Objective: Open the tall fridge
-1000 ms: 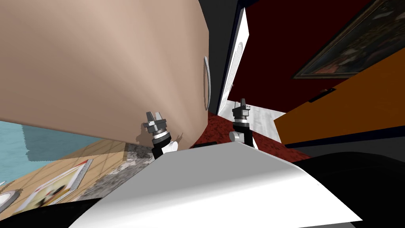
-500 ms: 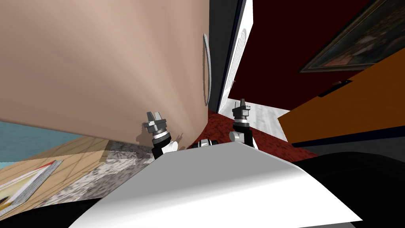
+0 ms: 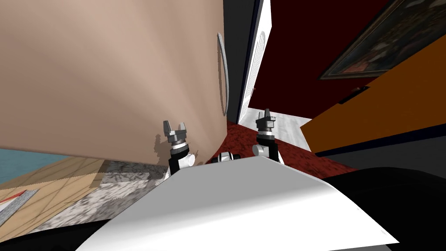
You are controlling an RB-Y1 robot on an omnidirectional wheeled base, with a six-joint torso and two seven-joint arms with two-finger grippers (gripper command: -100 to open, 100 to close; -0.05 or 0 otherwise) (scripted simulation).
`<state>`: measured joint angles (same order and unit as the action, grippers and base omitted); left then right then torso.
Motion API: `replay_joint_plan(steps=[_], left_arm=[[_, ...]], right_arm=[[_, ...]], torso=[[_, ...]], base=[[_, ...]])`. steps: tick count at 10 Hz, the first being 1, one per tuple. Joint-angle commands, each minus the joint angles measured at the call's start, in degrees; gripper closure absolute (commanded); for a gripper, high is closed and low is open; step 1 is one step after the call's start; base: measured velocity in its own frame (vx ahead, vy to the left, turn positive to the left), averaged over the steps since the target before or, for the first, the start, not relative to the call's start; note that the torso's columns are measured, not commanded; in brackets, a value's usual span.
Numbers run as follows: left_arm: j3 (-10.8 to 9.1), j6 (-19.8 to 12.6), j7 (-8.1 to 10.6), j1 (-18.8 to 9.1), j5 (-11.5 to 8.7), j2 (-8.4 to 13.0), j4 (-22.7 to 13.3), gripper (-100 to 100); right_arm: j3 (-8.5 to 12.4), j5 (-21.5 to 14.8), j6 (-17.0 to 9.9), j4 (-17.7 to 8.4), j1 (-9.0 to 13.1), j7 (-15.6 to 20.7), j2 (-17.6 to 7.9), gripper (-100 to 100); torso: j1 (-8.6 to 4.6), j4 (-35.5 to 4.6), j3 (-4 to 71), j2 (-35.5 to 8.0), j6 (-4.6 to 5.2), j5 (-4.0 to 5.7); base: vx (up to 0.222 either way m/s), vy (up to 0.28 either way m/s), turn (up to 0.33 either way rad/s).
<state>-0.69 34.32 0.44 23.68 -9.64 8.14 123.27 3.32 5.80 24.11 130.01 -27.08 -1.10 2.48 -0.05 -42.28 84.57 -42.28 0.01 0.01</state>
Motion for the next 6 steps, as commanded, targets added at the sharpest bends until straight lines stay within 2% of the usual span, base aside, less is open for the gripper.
replay_joint_plan(steps=[1,2,3,5,6], left_arm=[[0.44,-1.56,0.75,-2.44,-2.06,4.04,-1.98,-100],[0.92,-2.45,1.19,-4.02,-3.47,5.66,-3.33,-100],[0.92,-2.45,1.19,-4.02,-3.47,6.56,-3.33,-100],[2.02,-4.42,2.17,-7.51,-6.6,10.71,-6.31,-100],[2.02,-4.42,2.17,-7.51,-6.6,11.79,-6.31,-100]], right_arm=[[0.01,0.0,0.0,0.0,-0.01,0.0,0.0,0],[0.0,0.0,0.0,0.0,0.0,0.0,0.0,0],[0.0,0.0,0.0,0.0,0.0,0.0,0.0,0],[0.0,0.0,0.0,0.0,0.0,0.0,0.0,0],[0.0,0.0,0.0,0.0,0.0,0.0,0.0,0]], torso=[[0.08,0.0,0.0,-0.01,-0.04,-0.02],[0.09,0.0,0.0,0.0,0.0,-0.03],[0.05,0.0,0.01,0.0,0.0,-0.02],[0.04,0.0,0.01,0.0,0.01,-0.01],[0.0,0.0,0.01,0.0,0.0,0.0]], base=[[-0.001,-0.027,-0.092],[-0.002,-0.036,-0.142],[-0.001,-0.03,-0.071],[-0.002,-0.039,-0.174],[0.003,-0.035,-0.065]])
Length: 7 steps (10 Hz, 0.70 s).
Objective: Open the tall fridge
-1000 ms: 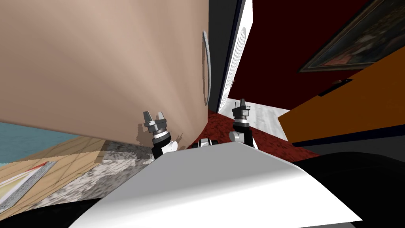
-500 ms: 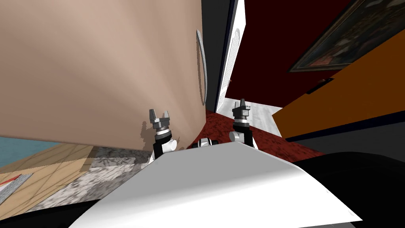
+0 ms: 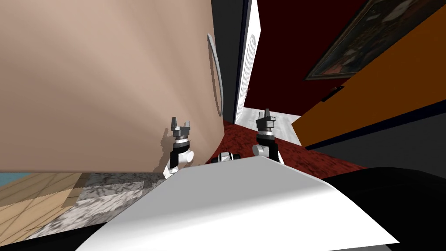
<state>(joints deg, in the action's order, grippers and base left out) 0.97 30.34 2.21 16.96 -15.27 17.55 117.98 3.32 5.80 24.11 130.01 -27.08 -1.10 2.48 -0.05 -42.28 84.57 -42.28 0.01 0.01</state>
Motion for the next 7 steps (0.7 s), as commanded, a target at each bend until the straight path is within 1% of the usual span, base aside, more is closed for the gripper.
replay_joint_plan(steps=[1,2,3,4,5,6,7], left_arm=[[0.96,-1.5,0.91,-2.65,-2.65,4.33,-2.61,-100],[0.96,-1.5,0.91,-2.65,-2.65,5.18,-2.61,-100],[1.59,-2.59,1.42,-4.57,-4.38,7.41,-4.27,-100],[1.59,-2.59,1.42,-4.57,-4.38,8.06,-4.27,-100],[2.25,-3.71,1.93,-6.53,-6.15,10.23,-5.99,-100],[2.25,-3.71,1.93,-6.53,-6.15,11.03,-5.99,-100],[2.93,-4.84,2.42,-8.51,-7.94,13.3,-7.75,-100]], right_arm=[[0.01,0.0,0.0,0.0,-0.01,0.0,0.0,0],[0.0,0.0,0.0,0.0,0.0,0.0,0.0,0],[0.01,0.0,0.0,0.0,-0.01,0.0,0.0,0],[0.0,0.0,0.0,0.0,0.0,0.0,0.0,0],[0.01,0.0,0.0,0.0,-0.01,0.0,0.0,0],[0.0,0.0,0.0,0.0,0.0,0.0,0.0,0],[0.01,0.0,0.0,0.0,-0.01,0.0,0.0,0]], torso=[[0.06,0.0,0.0,0.0,-0.05,-0.01],[0.05,0.0,0.0,-0.01,0.0,-0.02],[0.09,0.0,-0.01,-0.01,-0.04,-0.02],[0.05,0.0,0.0,0.0,0.01,-0.02],[0.07,0.0,-0.01,-0.01,-0.04,-0.02],[0.03,0.0,-0.01,-0.01,0.01,-0.01],[0.06,-0.01,-0.01,-0.02,-0.04,-0.01]], base=[[0.002,-0.041,-0.126],[0.003,-0.03,-0.065],[0.005,-0.034,-0.144],[0.004,-0.028,-0.075],[0.0,-0.037,-0.152],[0.0,-0.03,-0.073],[0.004,-0.037,-0.13]])
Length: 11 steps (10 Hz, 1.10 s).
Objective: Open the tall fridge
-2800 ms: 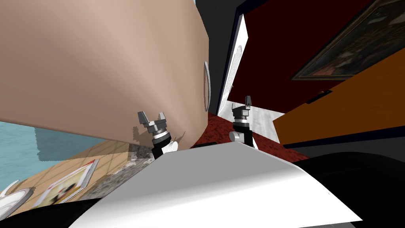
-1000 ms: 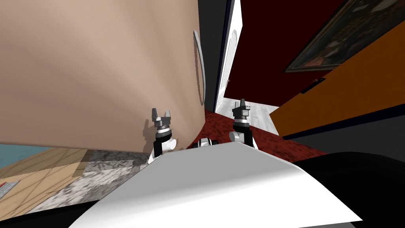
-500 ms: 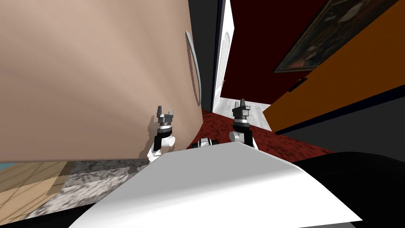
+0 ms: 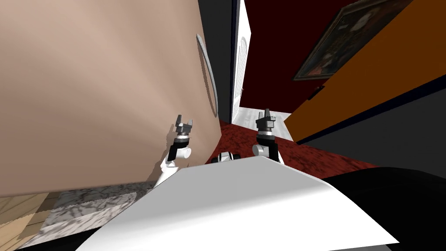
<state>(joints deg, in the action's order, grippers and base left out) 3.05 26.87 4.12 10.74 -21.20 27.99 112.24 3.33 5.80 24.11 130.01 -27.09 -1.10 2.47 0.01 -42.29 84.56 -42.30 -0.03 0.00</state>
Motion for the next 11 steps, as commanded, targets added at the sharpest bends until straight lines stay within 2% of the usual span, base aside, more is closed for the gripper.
replay_joint_plan(steps=[1,2,3,4,5,6,7,8,9,10,11], left_arm=[[0.84,-1.37,0.51,-2.29,-2.01,3.63,-2.01,-100],[1.54,-2.52,0.99,-4.27,-3.81,5.77,-3.82,-100],[1.54,-2.52,0.99,-4.27,-3.81,6.73,-3.82,-100],[2.25,-3.68,1.44,-6.25,-5.62,8.8,-5.66,-100],[2.25,-3.68,1.44,-6.25,-5.62,9.85,-5.66,-100],[2.97,-4.82,1.86,-8.19,-7.41,11.75,-7.52,-100],[2.97,-4.82,1.86,-8.19,-7.41,12.98,-7.52,-100],[3.7,-5.96,2.23,-10.09,-9.18,14.99,-9.39,-100],[3.7,-5.96,2.23,-10.09,-9.18,16.09,-9.39,-100],[4.43,-7.07,2.56,-11.93,-10.9,18.19,-11.27,-100],[4.43,-7.07,2.56,-11.93,-10.9,19.17,-11.27,-100]], right_arm=[[0.0,0.0,0.0,0.0,0.0,0.0,0.0,0],[0.0,0.0,0.0,0.0,0.0,0.0,0.0,0],[0.0,0.0,0.0,0.0,0.0,0.0,0.0,0],[0.0,0.0,0.0,0.0,0.0,0.0,0.0,0],[0.0,0.0,0.0,0.0,0.0,0.0,0.0,0],[0.0,0.0,0.0,0.0,0.0,0.0,0.0,0],[0.0,0.0,0.0,0.0,0.0,0.0,0.0,0],[0.0,0.0,0.0,0.0,0.0,0.0,0.0,0],[0.0,0.0,0.0,0.0,0.0,0.0,0.0,0],[0.0,0.0,0.0,0.0,0.0,0.0,0.0,0],[0.0,0.0,0.0,0.0,0.0,0.0,0.0,0]], torso=[[-0.03,0.01,0.01,0.02,0.04,0.0],[0.01,0.01,0.01,0.02,0.0,0.0],[-0.02,0.01,0.02,0.03,0.04,0.0],[0.01,0.01,0.01,0.01,0.01,0.0],[-0.04,0.0,0.01,0.02,0.05,0.0],[0.0,0.0,0.0,0.0,-0.01,0.0],[-0.03,0.01,0.01,0.02,0.04,0.0],[0.01,0.0,0.0,0.0,0.01,0.0],[-0.02,0.0,0.01,0.01,0.05,0.0],[0.03,0.0,0.0,0.0,-0.02,-0.01],[-0.03,0.01,0.01,0.02,0.05,0.0]], base=[[0.005,-0.028,-0.087],[0.009,-0.036,-0.136],[0.006,-0.029,-0.091],[0.007,-0.038,-0.181],[0.005,-0.032,-0.083],[0.007,-0.042,-0.13],[0.006,-0.033,-0.114],[0.007,-0.035,-0.19],[0.005,-0.025,-0.077],[0.008,-0.039,-0.154],[0.008,-0.031,-0.085]])
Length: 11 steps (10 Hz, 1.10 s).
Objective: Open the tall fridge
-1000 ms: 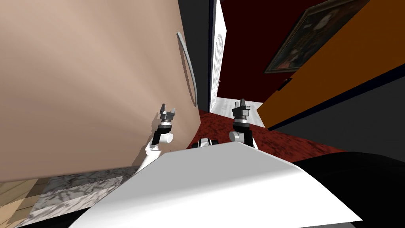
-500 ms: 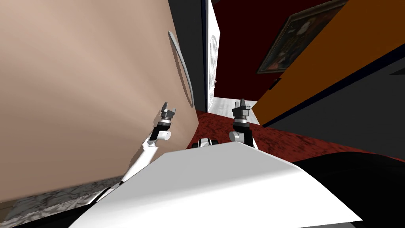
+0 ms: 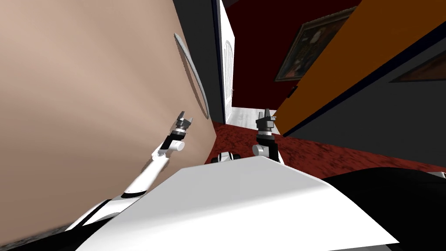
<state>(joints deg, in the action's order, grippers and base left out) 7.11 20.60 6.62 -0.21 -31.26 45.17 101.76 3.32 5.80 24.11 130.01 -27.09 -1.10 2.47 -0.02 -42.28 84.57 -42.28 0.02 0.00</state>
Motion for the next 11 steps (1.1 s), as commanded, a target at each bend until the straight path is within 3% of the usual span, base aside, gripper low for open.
replay_joint_plan(steps=[1,2,3,4,5,6,9,10,11], left_arm=[[1.1,-1.89,0.34,-2.74,-2.53,4.18,-2.65,-100],[1.1,-1.89,0.34,-2.74,-2.53,5.03,-2.65,-100],[1.82,-2.94,0.57,-4.42,-4.15,7.21,-4.49,-100],[1.82,-2.94,0.57,-4.42,-4.15,8.03,-4.49,-100],[2.53,-3.94,0.73,-5.99,-5.7,10.11,-6.3,-100],[2.53,-3.94,0.73,-5.99,-5.7,10.99,-6.3,-100],[3.92,-5.81,0.89,-8.82,-8.56,16.1,-9.8,-100],[3.92,-5.81,0.89,-8.82,-8.56,16.78,-9.8,-100],[4.58,-6.66,0.88,-10.06,-9.86,19.04,-11.47,-100]], right_arm=[[0.0,0.0,0.0,0.0,-0.01,0.0,0.0,0],[0.0,0.0,0.0,0.0,0.0,0.0,0.0,0],[0.0,0.0,0.0,0.0,-0.01,0.0,0.0,0],[0.0,0.0,0.0,0.0,0.0,0.0,0.0,0],[0.01,0.0,0.0,0.0,-0.01,0.0,0.0,0],[0.0,0.0,0.0,0.0,0.0,0.0,0.0,0],[0.01,0.0,0.0,0.0,-0.01,0.0,0.0,0],[0.0,0.0,0.0,0.0,0.0,0.0,0.0,0],[0.01,0.0,0.0,0.0,-0.01,0.0,0.0,0]], torso=[[0.03,0.0,0.0,-0.01,-0.05,0.0],[-0.02,0.01,0.01,0.02,0.0,0.01],[0.02,0.0,0.0,0.0,-0.04,0.0],[0.01,0.0,0.0,0.0,0.01,0.0],[0.06,-0.01,-0.01,-0.02,-0.08,-0.01],[0.01,0.0,-0.01,-0.01,0.0,0.0],[0.06,-0.02,0.01,0.0,-0.05,0.02],[0.09,-0.12,0.16,0.13,0.11,0.2],[0.12,-0.01,0.15,0.19,0.01,0.07]], base=[[0.015,-0.043,-0.154],[0.011,-0.034,-0.102],[0.011,-0.036,-0.217],[0.013,-0.028,-0.084],[0.011,-0.037,-0.136],[0.012,-0.034,-0.095],[0.007,-0.042,-0.143],[0.007,-0.027,-0.085],[0.011,-0.037,-0.112]])
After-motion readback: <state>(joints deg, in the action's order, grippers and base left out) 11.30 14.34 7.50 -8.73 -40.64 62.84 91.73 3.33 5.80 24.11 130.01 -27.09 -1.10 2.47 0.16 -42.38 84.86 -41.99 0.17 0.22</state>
